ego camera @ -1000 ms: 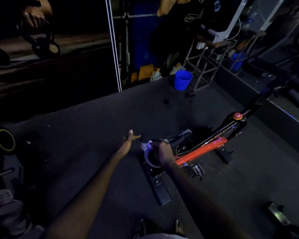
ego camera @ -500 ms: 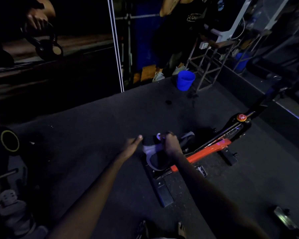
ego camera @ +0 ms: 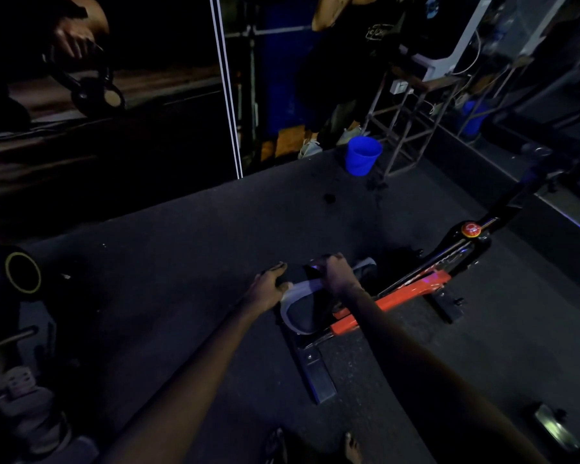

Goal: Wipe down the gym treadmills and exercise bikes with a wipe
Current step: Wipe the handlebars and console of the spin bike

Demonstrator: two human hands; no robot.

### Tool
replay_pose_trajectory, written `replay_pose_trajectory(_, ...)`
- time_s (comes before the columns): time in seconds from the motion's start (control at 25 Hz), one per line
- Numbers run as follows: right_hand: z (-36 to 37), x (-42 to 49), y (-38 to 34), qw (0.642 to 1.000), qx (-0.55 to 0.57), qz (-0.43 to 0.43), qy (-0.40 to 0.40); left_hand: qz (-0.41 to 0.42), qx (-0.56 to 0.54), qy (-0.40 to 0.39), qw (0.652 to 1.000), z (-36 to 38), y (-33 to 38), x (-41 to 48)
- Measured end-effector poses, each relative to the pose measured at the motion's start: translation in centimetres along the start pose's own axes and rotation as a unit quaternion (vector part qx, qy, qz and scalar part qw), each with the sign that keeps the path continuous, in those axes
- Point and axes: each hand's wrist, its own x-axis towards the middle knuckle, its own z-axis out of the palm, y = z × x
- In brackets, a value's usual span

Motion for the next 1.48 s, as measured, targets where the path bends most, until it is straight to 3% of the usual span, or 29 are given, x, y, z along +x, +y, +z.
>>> replay_pose_trajectory(0.12, 0.3, -0.1, -1.2, 0.996, 0.090, 0.025, 0.009, -0.007, -0.007, 0.008, 1.000, -0.3, 0.2, 0.2)
replay_pose_trajectory(0.28, 0.5, -0.3, -1.5, 0.994, 0.094, 0.043, 0.032, -0.028, -0.013, 0.030, 0.999, -0.6, -0.2, -0.7)
replay_pose_trajectory(0.52, 1.4, 0.0, -3.7, 0.998, 0.056, 0.030, 0.013, -0.032, -0.006, 0.032, 0.999, -0.7, -0.4, -0.3)
replay_pose_trajectory(0.84, -0.5, -0.6, 1.5, 0.994, -0.098, 0.051, 0.005, -0.025, -0.028, 0.000, 0.999, -0.9, -0.7, 0.1)
replay_pose_trajectory(1.0, -0.5, -0.8, 2.4, 0.990, -0.137, 0.021, 0.002, -0.034, 0.001, -0.008, 0.999, -0.9, -0.8, -0.2)
replay_pose_trajectory(1.16, -1.2, -1.9, 4.4, 0.988, -0.108, 0.077, 0.078, -0.028, 0.018, 0.003, 0.999, -0.5, -0.4, -0.8)
replay_pose_trajectory(1.48, -2.1, -4.8, 5.9, 0.991, 0.010, 0.077, 0.112, -0.077, 0.055, 0.007, 0.996, 0.0, 0.9, -2.9)
